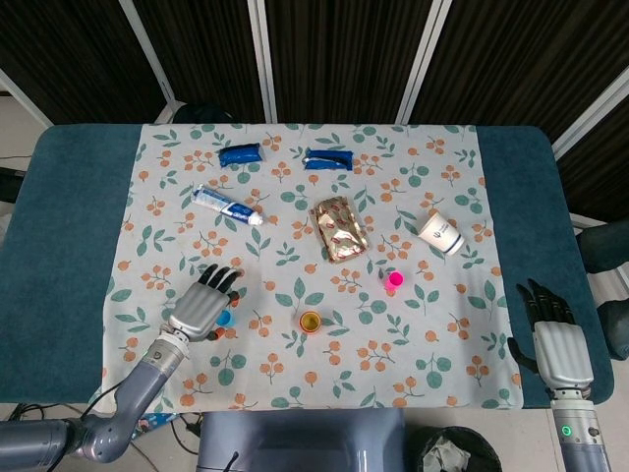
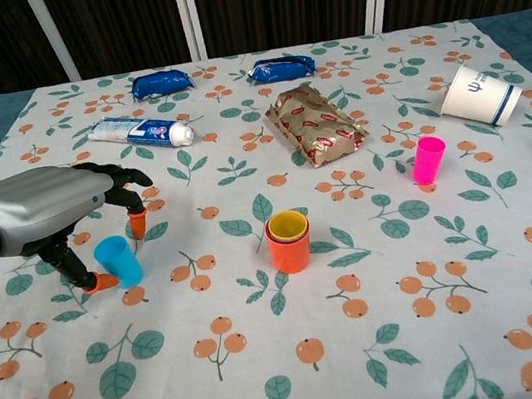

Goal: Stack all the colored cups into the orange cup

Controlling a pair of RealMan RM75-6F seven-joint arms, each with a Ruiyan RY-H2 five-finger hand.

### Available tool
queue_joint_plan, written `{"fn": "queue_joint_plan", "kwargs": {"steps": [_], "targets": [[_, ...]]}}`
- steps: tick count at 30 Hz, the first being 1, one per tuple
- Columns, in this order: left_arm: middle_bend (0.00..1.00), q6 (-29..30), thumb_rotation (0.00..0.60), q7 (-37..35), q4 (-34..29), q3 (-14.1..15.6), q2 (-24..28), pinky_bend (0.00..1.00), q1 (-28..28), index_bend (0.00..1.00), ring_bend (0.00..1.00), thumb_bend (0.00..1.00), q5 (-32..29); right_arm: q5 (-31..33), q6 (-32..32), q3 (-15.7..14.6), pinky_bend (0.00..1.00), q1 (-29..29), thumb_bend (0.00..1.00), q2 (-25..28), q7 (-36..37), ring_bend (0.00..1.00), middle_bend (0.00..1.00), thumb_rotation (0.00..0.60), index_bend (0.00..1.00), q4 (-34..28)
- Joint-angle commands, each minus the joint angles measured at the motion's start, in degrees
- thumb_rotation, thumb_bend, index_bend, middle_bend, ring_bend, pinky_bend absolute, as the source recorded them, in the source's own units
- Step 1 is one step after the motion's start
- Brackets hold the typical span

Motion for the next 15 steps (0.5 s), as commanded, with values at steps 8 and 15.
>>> {"fn": "queue_joint_plan", "kwargs": {"steps": [8,15], "targets": [[0.1,0.4,0.6,0.5,0.1,0.5,-0.2,0.03,-0.4,0.47,0.0,0.23,-0.2,0.2,-0.3,0.6,0.13,-0.3,0.41,-0.3,-0.2,0.08,0.05,0.6,0.1,0.0],[0.11,1.1,0.6,1.6,0.1,0.8,-0.3,0.03,-0.6,0.48,0.0,0.24,-0.9,0.1,-0.7,0.9,0.13,-0.4,0.41,-0.6,-0.3,0.08,0.05,0.6,0.1,0.1]]}}
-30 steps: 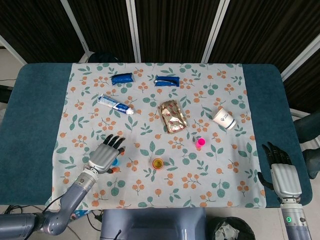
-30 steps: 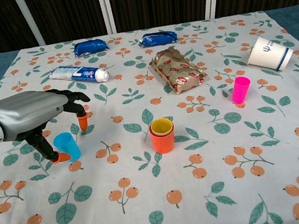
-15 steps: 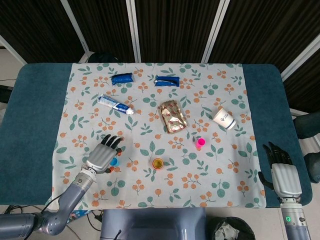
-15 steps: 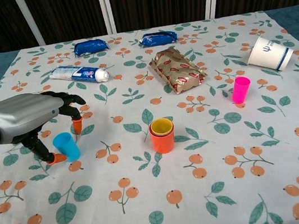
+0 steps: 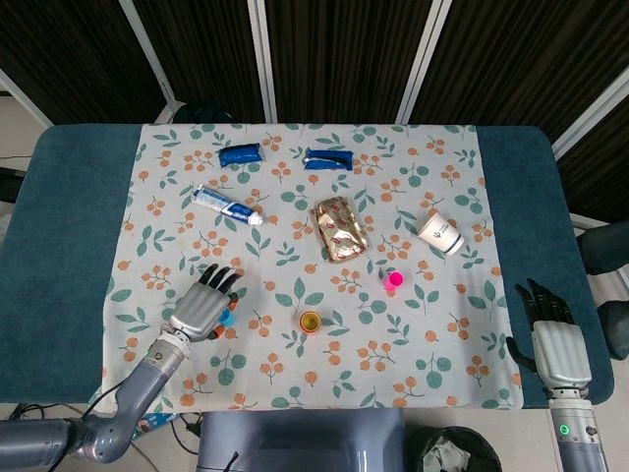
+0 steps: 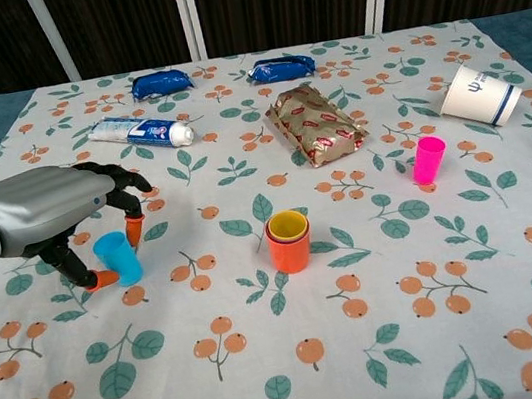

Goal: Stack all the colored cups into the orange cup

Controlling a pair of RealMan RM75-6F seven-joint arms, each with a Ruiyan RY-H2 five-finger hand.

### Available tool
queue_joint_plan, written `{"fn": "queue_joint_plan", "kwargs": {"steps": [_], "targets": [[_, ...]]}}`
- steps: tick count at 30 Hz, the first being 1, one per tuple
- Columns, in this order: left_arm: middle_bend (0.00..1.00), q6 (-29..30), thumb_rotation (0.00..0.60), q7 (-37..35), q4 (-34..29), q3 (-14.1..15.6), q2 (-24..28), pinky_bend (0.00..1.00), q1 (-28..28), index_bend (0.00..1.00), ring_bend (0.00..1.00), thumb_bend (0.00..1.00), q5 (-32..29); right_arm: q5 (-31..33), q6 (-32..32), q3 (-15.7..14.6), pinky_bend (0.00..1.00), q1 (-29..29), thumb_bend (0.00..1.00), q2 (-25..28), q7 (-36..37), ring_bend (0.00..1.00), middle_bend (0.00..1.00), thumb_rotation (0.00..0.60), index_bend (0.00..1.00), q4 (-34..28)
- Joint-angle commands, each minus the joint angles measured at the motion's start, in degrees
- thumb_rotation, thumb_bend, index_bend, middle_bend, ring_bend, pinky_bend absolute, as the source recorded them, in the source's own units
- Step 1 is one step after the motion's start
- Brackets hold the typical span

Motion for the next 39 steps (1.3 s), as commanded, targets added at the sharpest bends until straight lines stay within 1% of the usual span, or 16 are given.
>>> {"fn": "queue_joint_plan", "kwargs": {"steps": [1,6,13,20,26,29,31,35,39], "targets": [[0.11,0.1,0.6,0.5,0.0,0.1,-0.1,0.03,-0.1,0.48,0.0,0.24,-0.5,0.1,-0.1,0.1,0.13,0.0,0.41,-0.1,0.0,0.08,0.05,0.6,0.1,0.0],[0.12,0.3,0.6,1.4,-0.1,0.4,-0.3,0.03,-0.4,0.5,0.0,0.27,-0.9,0.2,-0.2,0.4,0.13,-0.2,0.41,-0.2,-0.2,0.08,0.05,0.6,0.1,0.0],[0.15,0.9,0.6,1.8,-0.5,0.4,-0.4,0.03,-0.7,0.55,0.0,0.35,-0.8,0.5,-0.3,0.7,0.13,-0.3,0.41,-0.3,-0.2,0.08,0.05,0.6,0.1,0.1],[0.15,2.2,0.6,1.7,-3.3,-0.6,0.6,0.03,-1.0,0.55,0.0,0.36,0.4,0.4,-0.2,1.0,0.13,-0.5,0.41,-0.2,-0.2,0.08,0.05,0.6,0.1,0.0],[0.15,3.5,0.6,3.8,-8.9,-3.0,2.2,0.03,-2.8,0.55,0.0,0.36,1.4,0.7,-0.3,1.3,0.13,-0.6,0.41,-0.2,-0.2,0.08,0.05,0.6,0.11,0.1],[0.15,3.8,0.6,5.6,-12.7,-4.6,2.8,0.03,-4.3,0.55,0.0,0.36,0.9,0.9,-0.4,1.5,0.13,-0.7,0.41,-0.3,-0.4,0.08,0.05,0.6,0.11,0.1],[0.15,3.9,0.6,6.7,-13.8,-5.1,2.9,0.03,-4.9,0.55,0.0,0.36,0.7,0.9,-0.4,1.5,0.13,-0.7,0.41,-0.3,-0.4,0.08,0.05,0.6,0.11,0.1],[0.15,3.9,0.6,11.4,-16.1,-6.3,2.2,0.03,-7.4,0.55,0.0,0.35,-1.3,0.7,-0.4,1.6,0.13,-0.7,0.41,-0.2,-0.4,0.08,0.05,0.6,0.11,0.0],[0.15,4.2,0.6,16.2,-17.0,-7.4,0.5,0.03,-10.1,0.55,0.0,0.35,-5.2,0.3,-0.4,1.5,0.13,-0.8,0.41,-0.3,-0.6,0.08,0.05,0.6,0.11,0.0]]}}
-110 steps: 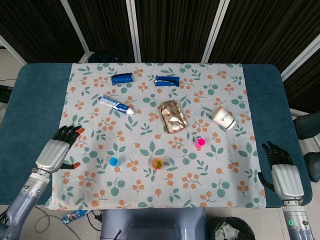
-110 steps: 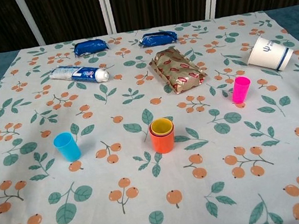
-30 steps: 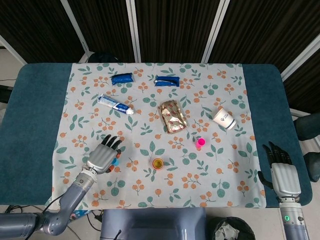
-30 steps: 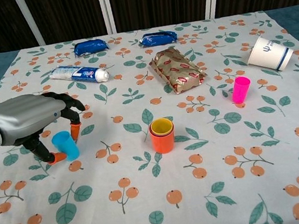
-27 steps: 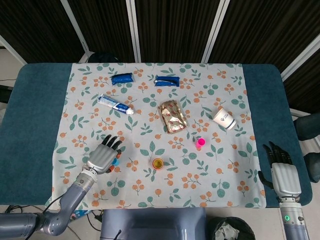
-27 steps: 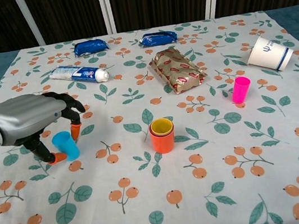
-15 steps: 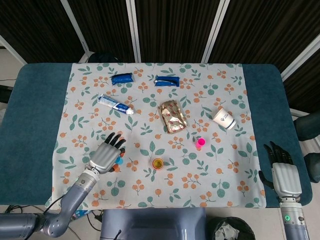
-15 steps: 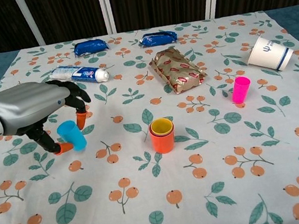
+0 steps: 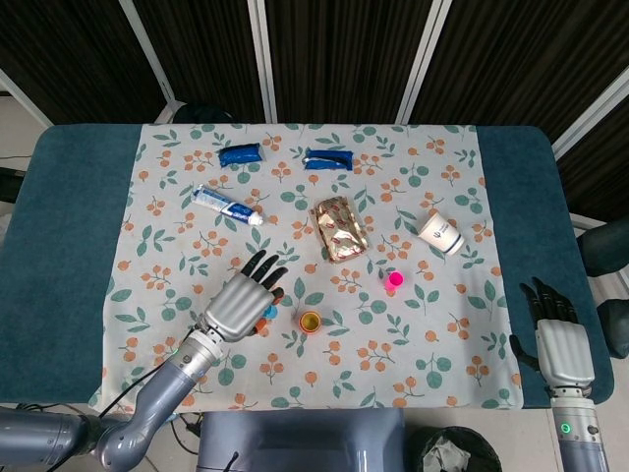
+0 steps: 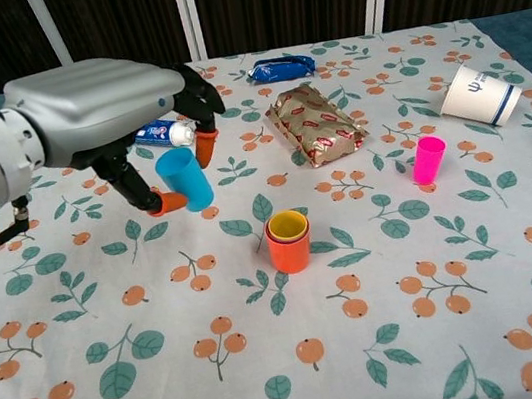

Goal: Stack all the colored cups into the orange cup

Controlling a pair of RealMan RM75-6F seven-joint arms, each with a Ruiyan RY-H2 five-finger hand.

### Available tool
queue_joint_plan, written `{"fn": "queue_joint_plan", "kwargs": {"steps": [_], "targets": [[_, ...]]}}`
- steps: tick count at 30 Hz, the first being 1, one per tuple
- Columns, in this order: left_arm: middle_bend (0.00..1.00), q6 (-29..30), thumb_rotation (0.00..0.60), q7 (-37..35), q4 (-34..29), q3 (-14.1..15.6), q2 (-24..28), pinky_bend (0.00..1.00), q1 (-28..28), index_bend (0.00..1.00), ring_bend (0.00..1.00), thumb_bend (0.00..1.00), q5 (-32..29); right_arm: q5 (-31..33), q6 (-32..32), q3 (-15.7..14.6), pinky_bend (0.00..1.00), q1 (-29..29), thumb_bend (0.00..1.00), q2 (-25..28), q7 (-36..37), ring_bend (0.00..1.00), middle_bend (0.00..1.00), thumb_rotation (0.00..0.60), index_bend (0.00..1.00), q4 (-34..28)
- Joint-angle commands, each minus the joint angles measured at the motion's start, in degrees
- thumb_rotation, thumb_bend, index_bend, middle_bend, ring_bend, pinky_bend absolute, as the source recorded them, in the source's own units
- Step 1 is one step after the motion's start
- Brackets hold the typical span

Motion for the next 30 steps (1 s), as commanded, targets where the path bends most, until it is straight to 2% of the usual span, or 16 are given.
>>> {"fn": "queue_joint_plan", "kwargs": {"steps": [1,6,11,30], "targets": [[0.16,0.6,0.6,4.8,-1.2,-1.6,-2.0,0.03,-3.2,0.55,0.0,0.35,-4.3,-0.2,0.0,0.0,0.13,0.0,0.41,-0.1,-0.1,0.08,0.05,0.6,0.11,0.0],[0.16,1.7,0.6,8.6,-0.5,-2.8,-4.8,0.04,-6.2,0.55,0.0,0.35,-9.0,-0.1,-0.2,0.1,0.13,0.0,0.41,-0.2,0.0,0.08,0.05,0.6,0.11,0.2],[0.16,2.0,0.6,9.4,0.4,-3.1,-7.0,0.05,-8.6,0.55,0.0,0.35,-12.0,-0.2,-0.2,0.4,0.13,-0.2,0.41,-0.2,0.1,0.08,0.05,0.6,0.11,0.3],[0.16,3.2,0.6,9.4,5.4,-1.1,-11.1,0.05,-12.8,0.54,0.0,0.35,-13.5,-0.7,-0.4,0.6,0.13,-0.4,0.41,-0.3,0.3,0.08,0.05,0.6,0.12,0.3]]}}
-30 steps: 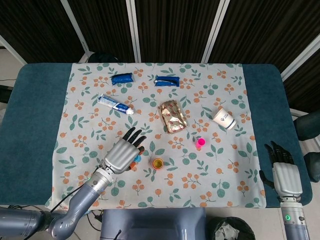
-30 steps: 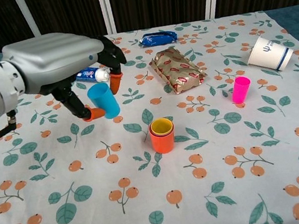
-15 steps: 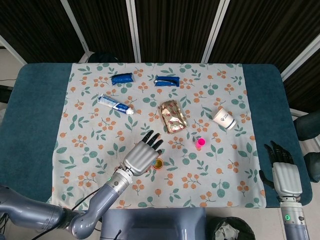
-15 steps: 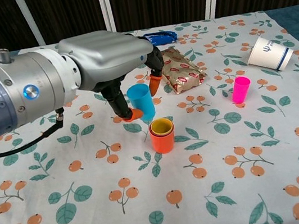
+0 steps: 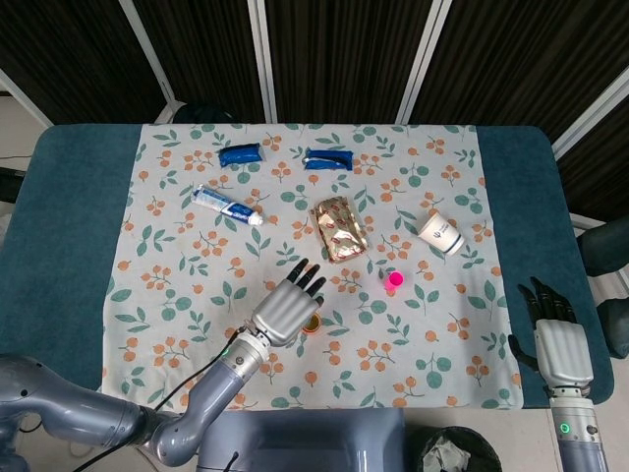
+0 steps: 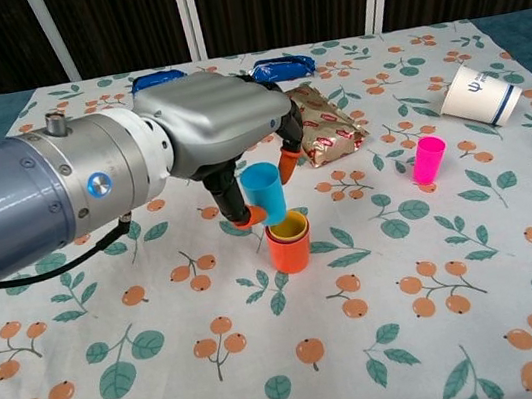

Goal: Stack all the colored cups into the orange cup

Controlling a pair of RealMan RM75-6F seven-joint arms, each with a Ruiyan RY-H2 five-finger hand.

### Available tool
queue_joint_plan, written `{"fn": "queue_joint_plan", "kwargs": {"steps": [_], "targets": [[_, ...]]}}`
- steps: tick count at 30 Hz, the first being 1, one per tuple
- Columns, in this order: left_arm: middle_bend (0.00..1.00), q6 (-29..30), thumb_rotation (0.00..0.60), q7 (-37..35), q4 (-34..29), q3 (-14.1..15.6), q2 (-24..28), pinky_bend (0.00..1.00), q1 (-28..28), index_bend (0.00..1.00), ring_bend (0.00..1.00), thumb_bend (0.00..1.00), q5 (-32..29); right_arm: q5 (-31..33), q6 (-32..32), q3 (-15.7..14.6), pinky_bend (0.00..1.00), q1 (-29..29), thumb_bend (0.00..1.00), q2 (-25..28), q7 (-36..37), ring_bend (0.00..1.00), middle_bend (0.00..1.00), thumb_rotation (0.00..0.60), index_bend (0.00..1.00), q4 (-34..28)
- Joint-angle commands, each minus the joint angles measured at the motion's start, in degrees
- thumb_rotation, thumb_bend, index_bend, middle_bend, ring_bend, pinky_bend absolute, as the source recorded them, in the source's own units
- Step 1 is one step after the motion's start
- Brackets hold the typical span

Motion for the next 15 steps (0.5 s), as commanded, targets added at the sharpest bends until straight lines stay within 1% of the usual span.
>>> {"fn": "queue_joint_plan", "kwargs": {"steps": [1,15], "targets": [[0.16,0.1,0.6,0.0,0.6,0.1,-0.5,0.05,-0.6,0.54,0.0,0.35,-0.2,-0.1,0.0,0.0,0.13,0.0,0.41,0.0,0.0,0.08,0.05,0.6,0.12,0.0],[0.16,0.3,0.6,0.0,2.9,0.8,-2.7,0.05,-2.7,0.53,0.0,0.35,-1.5,-0.1,-0.2,0.3,0.13,-0.1,0.41,-0.1,0.0,0.08,0.05,0.6,0.12,0.0]]}}
